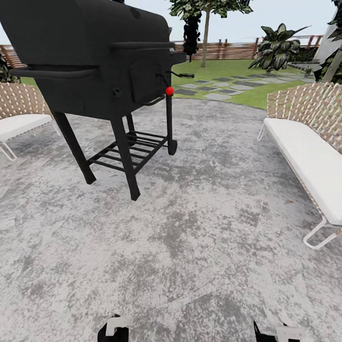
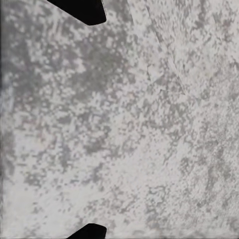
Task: Pick up the pesticide atomizer in the garden and spray insectifuge to fully cover both potted plants in the garden.
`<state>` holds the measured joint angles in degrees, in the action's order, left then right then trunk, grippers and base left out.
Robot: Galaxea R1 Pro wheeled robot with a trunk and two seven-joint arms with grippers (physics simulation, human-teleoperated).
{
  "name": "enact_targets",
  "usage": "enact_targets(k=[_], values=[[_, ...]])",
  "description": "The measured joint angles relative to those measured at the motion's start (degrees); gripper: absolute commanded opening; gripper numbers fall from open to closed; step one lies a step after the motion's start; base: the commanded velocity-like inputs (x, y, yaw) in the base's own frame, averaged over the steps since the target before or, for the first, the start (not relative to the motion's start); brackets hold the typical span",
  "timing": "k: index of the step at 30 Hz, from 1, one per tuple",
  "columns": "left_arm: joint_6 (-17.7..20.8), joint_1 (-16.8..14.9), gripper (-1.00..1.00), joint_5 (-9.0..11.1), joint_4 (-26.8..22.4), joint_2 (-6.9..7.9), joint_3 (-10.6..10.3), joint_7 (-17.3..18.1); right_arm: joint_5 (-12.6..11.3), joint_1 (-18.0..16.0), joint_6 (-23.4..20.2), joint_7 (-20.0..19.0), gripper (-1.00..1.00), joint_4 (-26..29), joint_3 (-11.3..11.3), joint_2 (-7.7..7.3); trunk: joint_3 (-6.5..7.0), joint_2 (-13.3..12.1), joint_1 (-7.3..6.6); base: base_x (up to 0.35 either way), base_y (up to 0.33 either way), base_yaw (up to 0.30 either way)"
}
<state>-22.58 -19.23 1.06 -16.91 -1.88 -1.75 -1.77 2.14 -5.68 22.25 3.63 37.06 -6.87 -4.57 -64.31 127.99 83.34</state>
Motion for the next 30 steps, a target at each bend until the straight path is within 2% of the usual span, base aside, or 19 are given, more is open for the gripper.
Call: enact_targets(k=[30], values=[[0.0, 0.0, -1.0, 0.06, 0.09, 0.11, 0.01, 0.0, 0.07, 0.0, 0.01, 0.0, 1.0, -0.01, 0.0, 0.0, 1.39, 0.0, 0.0, 0.0, 0.0, -0.287]])
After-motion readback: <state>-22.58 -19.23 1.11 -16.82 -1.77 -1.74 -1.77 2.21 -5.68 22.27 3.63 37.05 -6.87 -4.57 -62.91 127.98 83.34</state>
